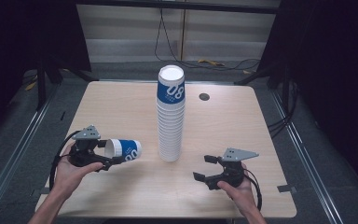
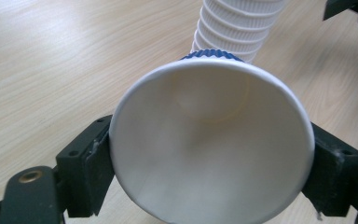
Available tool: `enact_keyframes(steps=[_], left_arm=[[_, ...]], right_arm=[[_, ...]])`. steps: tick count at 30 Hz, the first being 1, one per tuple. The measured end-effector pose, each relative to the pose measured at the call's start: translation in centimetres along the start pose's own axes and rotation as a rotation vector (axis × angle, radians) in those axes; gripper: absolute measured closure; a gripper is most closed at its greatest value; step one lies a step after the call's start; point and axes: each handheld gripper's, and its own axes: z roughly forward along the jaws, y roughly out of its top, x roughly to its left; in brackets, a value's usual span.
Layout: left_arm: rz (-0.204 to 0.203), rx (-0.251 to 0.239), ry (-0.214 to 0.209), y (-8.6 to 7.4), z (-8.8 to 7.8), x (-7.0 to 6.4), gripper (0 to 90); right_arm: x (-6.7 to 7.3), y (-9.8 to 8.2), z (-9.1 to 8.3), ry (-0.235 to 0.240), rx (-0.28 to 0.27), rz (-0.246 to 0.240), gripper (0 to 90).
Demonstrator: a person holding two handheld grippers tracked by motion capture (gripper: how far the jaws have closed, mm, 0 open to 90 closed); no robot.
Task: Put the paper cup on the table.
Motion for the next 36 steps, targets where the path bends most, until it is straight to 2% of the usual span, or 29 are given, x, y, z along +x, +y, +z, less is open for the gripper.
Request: enact_keyframes(steps=[3, 8, 12, 14, 18, 22, 24, 28, 30, 33, 36], left_arm=[[-0.002, 0.007, 0.032, 0.3, -0.1, 0.2, 16.3], [-0.021, 0.030, 0.057, 0.5, 0.0, 1.0, 16.3], [-0.025, 0.088, 0.049, 0.6, 0.0, 1.6, 16.2], [-0.021, 0.126, 0.062, 0.6, 0.1, 1.8, 16.0], [-0.021, 0.153, 0.064, 0.7, -0.2, 2.2, 15.9], [-0.013, 0.198, 0.105, 0.9, -0.3, 2.5, 15.9], [-0.007, 0.190, 0.137, 0.9, -0.5, 2.8, 15.8], [-0.040, 0.225, 0.148, 0.6, -0.2, 3.9, 15.6], [-0.036, 0.248, 0.166, 0.6, -0.1, 4.2, 15.6], [-0.029, 0.297, 0.161, 0.8, 0.0, 4.5, 15.5], [-0.027, 0.324, 0.181, 0.9, 0.2, 4.9, 15.5]], right_arm=[[0.0, 0.0, -0.3, 0.000, -0.008, -0.003, 17.0], [-0.1, -0.2, -0.5, -0.008, -0.007, 0.001, 17.0], [-0.2, -0.3, -0.5, -0.008, 0.001, -0.004, 16.9], [-0.2, -0.2, -0.5, -0.007, 0.002, -0.003, 16.9], [-0.1, -0.1, -0.4, -0.010, 0.006, -0.005, 16.9], [0.3, -0.2, -0.5, -0.015, 0.008, -0.008, 16.9], [0.5, -0.2, -0.6, -0.016, 0.011, -0.014, 16.9], [0.6, -0.1, -0.5, -0.010, 0.009, -0.020, 16.9], [0.6, 0.0, -0.4, -0.011, 0.010, -0.021, 16.9], [0.5, -0.1, -0.2, -0.011, 0.020, -0.025, 16.9], [0.5, -0.1, -0.1, -0.012, 0.024, -0.025, 16.9]])
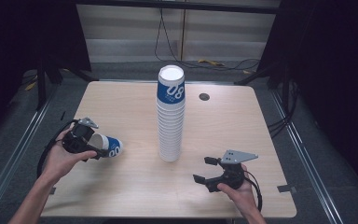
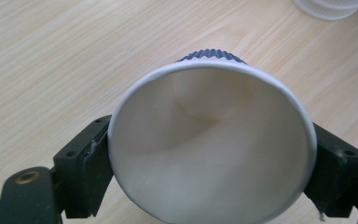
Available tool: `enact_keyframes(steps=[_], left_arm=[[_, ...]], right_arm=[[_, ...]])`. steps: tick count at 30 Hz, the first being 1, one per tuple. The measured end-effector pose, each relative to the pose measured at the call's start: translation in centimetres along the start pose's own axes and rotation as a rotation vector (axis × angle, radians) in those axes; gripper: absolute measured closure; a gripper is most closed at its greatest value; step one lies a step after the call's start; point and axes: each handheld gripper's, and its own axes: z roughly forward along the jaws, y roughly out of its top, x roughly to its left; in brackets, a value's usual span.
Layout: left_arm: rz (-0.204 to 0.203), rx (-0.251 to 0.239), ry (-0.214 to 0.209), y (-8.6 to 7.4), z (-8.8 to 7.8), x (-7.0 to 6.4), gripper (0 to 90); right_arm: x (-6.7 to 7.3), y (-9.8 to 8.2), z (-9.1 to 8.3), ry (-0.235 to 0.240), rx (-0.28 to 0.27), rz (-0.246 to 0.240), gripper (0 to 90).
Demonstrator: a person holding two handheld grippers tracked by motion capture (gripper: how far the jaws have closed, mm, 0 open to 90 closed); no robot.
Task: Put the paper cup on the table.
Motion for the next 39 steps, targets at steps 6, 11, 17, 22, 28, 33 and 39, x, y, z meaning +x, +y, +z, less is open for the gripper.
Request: enact_keyframes(steps=[6, 11, 17, 22, 28, 33, 39], left_arm=[[0.007, 0.050, 0.019, 0.6, 0.2, 0.2, 15.3], [0.030, 0.098, 0.038, 1.4, 0.7, 0.0, 15.1], [0.033, 0.118, 0.034, 2.1, 1.4, -0.1, 14.6], [0.032, 0.144, 0.033, 3.0, 1.4, 0.0, 14.6], [0.043, 0.157, 0.050, 3.4, 1.1, -0.3, 14.5], [0.050, 0.177, 0.046, 3.6, 1.8, -0.3, 14.3], [0.040, 0.152, 0.033, 3.9, 2.1, -0.4, 14.0]], right_arm=[[0.0, 0.0, 0.0, 0.001, -0.002, 0.001, 16.8], [0.0, -0.1, 0.1, 0.007, 0.004, 0.003, 16.3], [0.0, -0.2, 0.3, 0.011, 0.002, 0.007, 16.0], [0.1, -0.2, 0.4, 0.011, 0.007, 0.009, 16.0], [0.1, -0.2, 0.4, 0.015, 0.011, 0.009, 16.0], [0.2, -0.2, 0.4, 0.017, 0.009, 0.009, 16.1], [0.1, -0.2, 0.5, 0.016, 0.011, 0.009, 16.0]])
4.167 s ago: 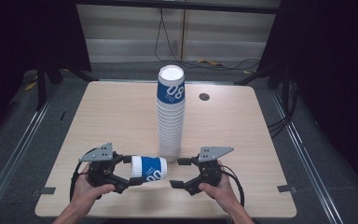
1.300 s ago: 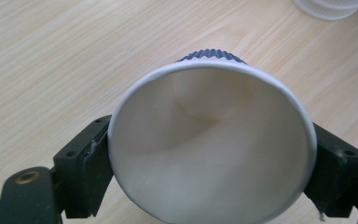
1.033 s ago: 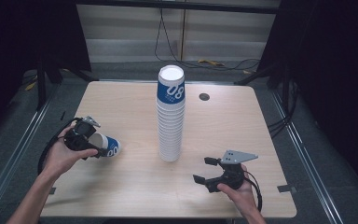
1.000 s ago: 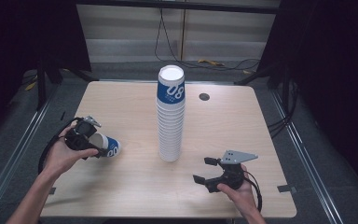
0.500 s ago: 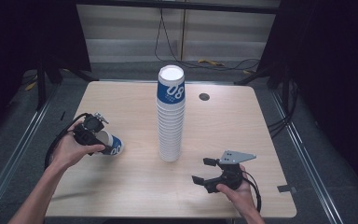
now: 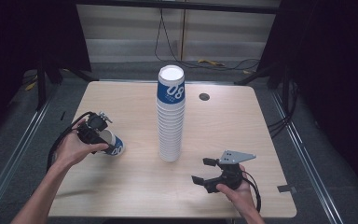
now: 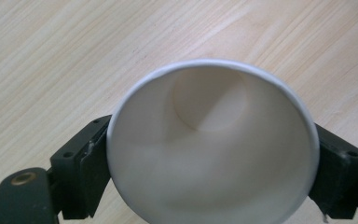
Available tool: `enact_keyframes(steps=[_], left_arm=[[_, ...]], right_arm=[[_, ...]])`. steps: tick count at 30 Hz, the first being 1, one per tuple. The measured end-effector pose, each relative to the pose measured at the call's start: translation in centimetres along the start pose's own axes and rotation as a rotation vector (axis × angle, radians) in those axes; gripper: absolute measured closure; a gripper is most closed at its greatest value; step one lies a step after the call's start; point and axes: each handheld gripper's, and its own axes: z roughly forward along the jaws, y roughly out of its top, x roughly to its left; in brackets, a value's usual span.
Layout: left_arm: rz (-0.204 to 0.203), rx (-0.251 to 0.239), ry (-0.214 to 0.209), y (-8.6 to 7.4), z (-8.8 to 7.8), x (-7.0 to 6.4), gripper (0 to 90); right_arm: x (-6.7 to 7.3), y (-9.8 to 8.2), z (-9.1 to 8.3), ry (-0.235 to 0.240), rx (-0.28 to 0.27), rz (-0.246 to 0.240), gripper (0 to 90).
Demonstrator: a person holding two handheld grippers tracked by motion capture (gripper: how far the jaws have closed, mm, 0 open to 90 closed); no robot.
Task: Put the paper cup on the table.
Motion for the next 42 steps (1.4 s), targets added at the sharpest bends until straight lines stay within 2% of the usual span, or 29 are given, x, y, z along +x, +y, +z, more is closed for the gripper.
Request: enact_keyframes(steps=[3, 5, 7, 15, 20, 22, 25, 27, 30, 35, 37, 40, 42], left_arm=[[0.002, -0.028, 0.005, 0.1, 0.1, 0.0, 13.9], [-0.010, -0.058, -0.005, 0.0, 0.5, -0.1, 13.7], [-0.005, -0.068, -0.011, -0.1, 0.9, -0.2, 13.4], [0.010, -0.163, 0.008, -0.4, 1.5, -0.8, 13.3], [0.013, -0.207, -0.008, -0.6, 1.9, -0.8, 13.2], [-0.003, -0.221, -0.011, -0.6, 2.0, -0.8, 13.2], [-0.005, -0.244, -0.014, -0.8, 2.2, -0.6, 13.2], [0.016, -0.254, -0.005, -1.0, 2.3, -0.7, 13.2], [0.006, -0.251, 0.009, -1.2, 2.5, -0.7, 13.2], [0.032, -0.291, 0.033, -1.6, 2.9, -0.6, 13.0], [0.037, -0.289, 0.040, -1.7, 2.9, -0.6, 13.1], [0.026, -0.315, 0.041, -2.1, 3.1, -0.6, 13.1], [0.023, -0.308, 0.038, -2.3, 3.2, -0.6, 13.1]], right_arm=[[0.0, 0.0, 0.1, 0.003, 0.002, 0.000, 16.0], [0.0, 0.0, 0.0, 0.003, -0.001, -0.001, 16.0], [0.0, 0.0, -0.1, 0.002, -0.003, 0.002, 16.0], [0.0, -0.1, -0.1, 0.002, -0.003, 0.004, 16.0], [0.0, -0.1, -0.1, 0.004, 0.000, 0.000, 16.0], [0.0, -0.1, -0.1, 0.003, -0.002, 0.005, 16.0], [0.0, -0.1, -0.1, 0.001, -0.003, 0.006, 16.0], [0.0, -0.1, -0.1, 0.002, -0.002, 0.006, 16.0], [0.0, -0.1, -0.1, 0.003, -0.002, 0.005, 16.0], [0.0, -0.1, 0.0, 0.003, -0.002, 0.004, 16.0], [0.0, -0.1, 0.0, 0.003, -0.002, 0.003, 15.9], [0.0, -0.1, -0.1, 0.005, 0.000, 0.001, 16.0], [0.0, -0.1, -0.1, 0.004, -0.001, 0.003, 16.0]])
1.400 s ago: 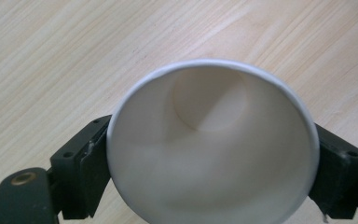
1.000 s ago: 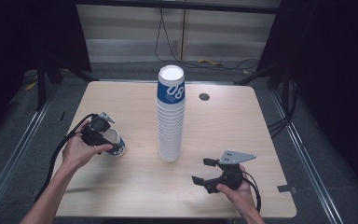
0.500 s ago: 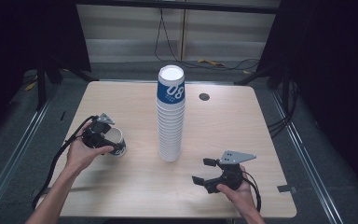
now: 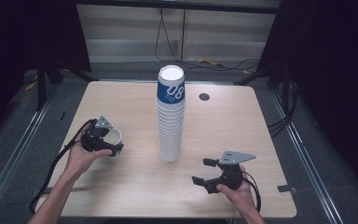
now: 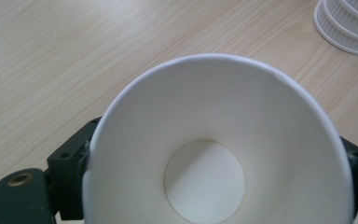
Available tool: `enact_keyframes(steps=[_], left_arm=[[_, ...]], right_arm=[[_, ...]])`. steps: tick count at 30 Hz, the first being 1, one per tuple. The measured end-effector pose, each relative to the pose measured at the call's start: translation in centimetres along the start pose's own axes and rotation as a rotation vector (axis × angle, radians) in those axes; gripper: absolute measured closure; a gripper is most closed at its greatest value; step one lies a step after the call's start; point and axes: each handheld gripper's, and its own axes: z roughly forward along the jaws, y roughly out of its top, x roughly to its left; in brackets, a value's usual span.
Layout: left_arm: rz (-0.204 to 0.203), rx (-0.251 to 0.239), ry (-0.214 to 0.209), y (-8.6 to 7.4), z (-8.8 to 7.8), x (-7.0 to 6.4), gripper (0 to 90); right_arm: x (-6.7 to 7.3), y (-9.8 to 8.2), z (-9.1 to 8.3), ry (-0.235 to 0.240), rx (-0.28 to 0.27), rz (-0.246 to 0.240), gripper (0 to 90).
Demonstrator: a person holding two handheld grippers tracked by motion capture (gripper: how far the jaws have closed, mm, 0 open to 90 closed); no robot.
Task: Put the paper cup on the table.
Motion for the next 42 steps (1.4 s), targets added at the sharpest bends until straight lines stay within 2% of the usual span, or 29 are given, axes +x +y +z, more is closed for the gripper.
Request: enact_keyframes(steps=[3, 6, 8, 10, 12, 15, 17, 20, 22, 25, 28, 30, 32, 36, 38, 42], left_arm=[[0.003, 0.025, -0.036, -0.5, 0.4, 0.0, 16.3], [0.006, 0.019, -0.038, -0.8, 0.6, 0.0, 13.7], [-0.002, -0.016, -0.051, -1.1, 0.4, 0.0, 16.4], [0.004, -0.005, -0.068, -1.3, 0.5, -0.1, 15.7], [0.002, -0.007, -0.057, -1.7, 0.7, -0.1, 15.9], [-0.016, -0.019, -0.061, -2.4, 0.8, 0.0, 16.0], [-0.037, -0.038, -0.049, -2.7, 0.8, 0.1, 15.9], [-0.060, -0.055, -0.060, -3.3, 0.7, 0.1, 15.9], [-0.050, -0.066, -0.047, -3.6, 0.4, 0.2, 16.0], [-0.068, -0.094, -0.054, -4.0, 0.1, 0.2, 15.7], [-0.063, -0.093, -0.047, -4.4, -0.1, 0.2, 15.7], [-0.083, -0.097, -0.070, -4.6, -0.4, 0.2, 15.7], [-0.078, -0.081, -0.059, -4.9, -0.6, 0.0, 16.0], [-0.077, -0.093, -0.050, -5.5, -1.2, -0.2, 15.9], [-0.067, -0.104, -0.047, -5.7, -1.6, -0.5, 15.7], [-0.084, -0.152, -0.052, -6.0, -2.7, -1.0, 15.8]], right_arm=[[0.0, 0.0, 0.0, -0.001, -0.001, 0.001, 16.0], [0.0, 0.0, 0.0, -0.001, 0.001, 0.001, 16.0], [0.0, 0.0, 0.0, 0.000, 0.001, -0.001, 15.9], [0.0, 0.0, 0.0, -0.002, 0.001, 0.002, 15.9], [0.0, 0.0, 0.0, 0.000, 0.001, 0.000, 16.0], [0.0, 0.0, 0.0, 0.000, 0.002, -0.002, 15.9], [0.0, 0.0, 0.0, -0.002, 0.002, -0.001, 16.0], [0.1, 0.0, 0.0, -0.001, 0.002, -0.001, 16.0], [0.1, 0.0, 0.0, -0.002, 0.003, -0.001, 15.9], [0.0, 0.0, 0.1, -0.002, 0.004, 0.001, 16.0], [0.1, 0.0, 0.1, -0.001, 0.002, 0.000, 16.0], [0.1, 0.0, 0.0, -0.004, -0.001, 0.001, 15.9], [0.1, 0.0, 0.0, -0.003, -0.001, 0.000, 15.9], [0.1, 0.0, 0.0, -0.005, 0.001, 0.002, 15.9], [0.1, 0.0, 0.0, -0.005, 0.000, 0.001, 15.9], [0.1, 0.0, -0.1, -0.011, -0.003, 0.005, 15.9]])
